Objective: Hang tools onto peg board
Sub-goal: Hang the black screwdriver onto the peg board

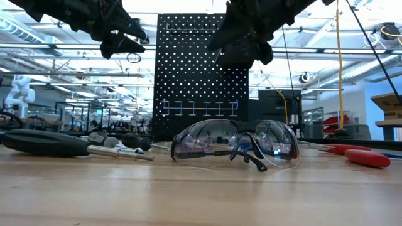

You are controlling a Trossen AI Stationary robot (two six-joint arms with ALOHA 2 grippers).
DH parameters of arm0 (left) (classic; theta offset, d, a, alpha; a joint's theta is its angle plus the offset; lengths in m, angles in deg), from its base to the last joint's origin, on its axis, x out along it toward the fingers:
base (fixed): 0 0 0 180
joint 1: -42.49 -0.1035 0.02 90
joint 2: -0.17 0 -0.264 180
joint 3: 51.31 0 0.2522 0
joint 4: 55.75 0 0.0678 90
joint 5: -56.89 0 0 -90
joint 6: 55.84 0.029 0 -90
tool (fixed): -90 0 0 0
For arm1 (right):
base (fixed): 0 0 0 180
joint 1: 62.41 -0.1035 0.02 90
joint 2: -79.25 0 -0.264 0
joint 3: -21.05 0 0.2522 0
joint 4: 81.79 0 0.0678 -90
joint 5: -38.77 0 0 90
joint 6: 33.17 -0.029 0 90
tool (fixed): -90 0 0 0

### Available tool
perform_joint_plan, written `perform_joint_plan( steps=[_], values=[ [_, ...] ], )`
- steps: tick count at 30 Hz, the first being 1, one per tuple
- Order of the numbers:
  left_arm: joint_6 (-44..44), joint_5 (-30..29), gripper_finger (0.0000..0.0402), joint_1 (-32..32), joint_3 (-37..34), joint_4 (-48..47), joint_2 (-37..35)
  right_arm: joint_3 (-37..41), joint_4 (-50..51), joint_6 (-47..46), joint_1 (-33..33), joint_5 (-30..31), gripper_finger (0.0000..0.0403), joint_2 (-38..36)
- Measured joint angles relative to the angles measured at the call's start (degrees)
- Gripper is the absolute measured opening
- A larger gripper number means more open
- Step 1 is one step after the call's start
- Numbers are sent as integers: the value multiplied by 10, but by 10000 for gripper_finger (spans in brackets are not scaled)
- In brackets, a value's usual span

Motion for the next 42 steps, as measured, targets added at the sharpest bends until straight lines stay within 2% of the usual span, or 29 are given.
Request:
perform_joint_plan(
  steps=[6, 24, 26, 30, 32, 37, 42],
  values=[
    [0, 0, 231, 0, 0, 0, 0, 0, 55, -32, 34, -95, 247, 0],
    [19, -13, 231, 0, 0, 18, 0, 0, 316, -68, 80, -144, 247, 0],
    [0, -12, 231, 0, 0, -6, -1, 0, 315, -66, 80, -144, 247, 0],
    [-18, 53, 231, 4, 0, -101, -11, 0, 310, -66, 80, -142, 247, 0],
    [-35, 59, 231, 14, 0, -149, -23, 0, 301, -66, 80, -140, 247, 0],
    [-60, 21, 231, 56, -14, -164, -75, 0, 264, -61, 80, -136, 247, 0],
    [-61, -57, 231, 105, -57, -146, -144, 0, 265, -60, 80, -122, 247, 0]
  ],
)
